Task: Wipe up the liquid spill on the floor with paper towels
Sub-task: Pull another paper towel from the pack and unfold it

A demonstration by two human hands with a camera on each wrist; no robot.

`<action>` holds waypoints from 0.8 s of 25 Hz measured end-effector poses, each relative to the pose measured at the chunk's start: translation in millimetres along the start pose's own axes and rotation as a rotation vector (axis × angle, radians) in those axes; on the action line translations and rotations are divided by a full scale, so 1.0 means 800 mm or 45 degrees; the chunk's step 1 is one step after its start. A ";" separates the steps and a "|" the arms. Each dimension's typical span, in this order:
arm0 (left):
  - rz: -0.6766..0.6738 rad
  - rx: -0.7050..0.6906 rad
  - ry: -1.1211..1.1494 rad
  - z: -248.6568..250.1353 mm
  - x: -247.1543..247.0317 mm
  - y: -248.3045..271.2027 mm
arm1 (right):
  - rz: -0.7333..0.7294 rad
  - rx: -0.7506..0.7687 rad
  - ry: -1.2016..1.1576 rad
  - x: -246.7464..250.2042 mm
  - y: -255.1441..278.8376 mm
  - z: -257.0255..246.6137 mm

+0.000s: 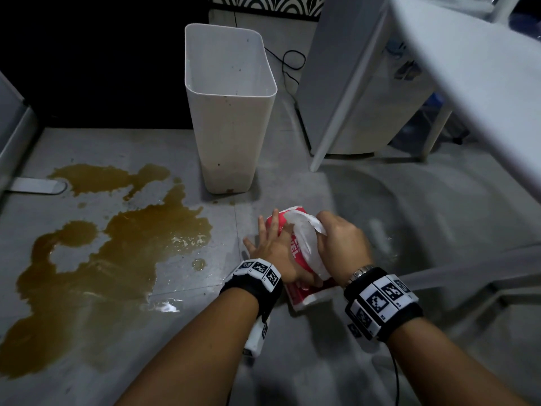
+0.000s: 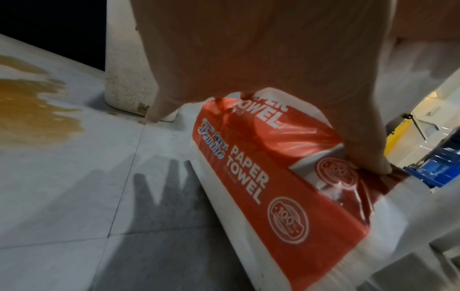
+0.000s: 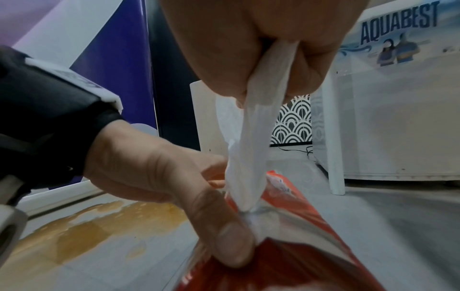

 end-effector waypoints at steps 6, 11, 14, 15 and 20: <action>-0.056 0.008 0.013 0.000 -0.003 -0.004 | 0.120 -0.014 -0.134 -0.004 0.004 0.013; -0.066 0.000 -0.016 0.001 -0.006 -0.006 | 0.166 -0.074 -0.215 0.002 0.000 0.023; -0.090 0.004 -0.043 0.001 -0.004 -0.007 | 0.177 -0.028 -0.202 0.008 -0.003 0.015; -0.099 0.005 -0.048 0.001 -0.003 -0.008 | 0.183 -0.012 -0.192 0.011 -0.004 0.012; -0.109 0.005 -0.060 0.003 0.003 -0.011 | 0.174 -0.010 -0.066 0.021 -0.005 0.006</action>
Point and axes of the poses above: each hand's wrist, its own y-axis away from the middle knuckle, its own x-axis out of the back of the hand, z = x × y, the point moved 3 cm from there along -y, towards the middle knuckle, and after that the axes turned 1 degree about z, right-handed, at the moved point
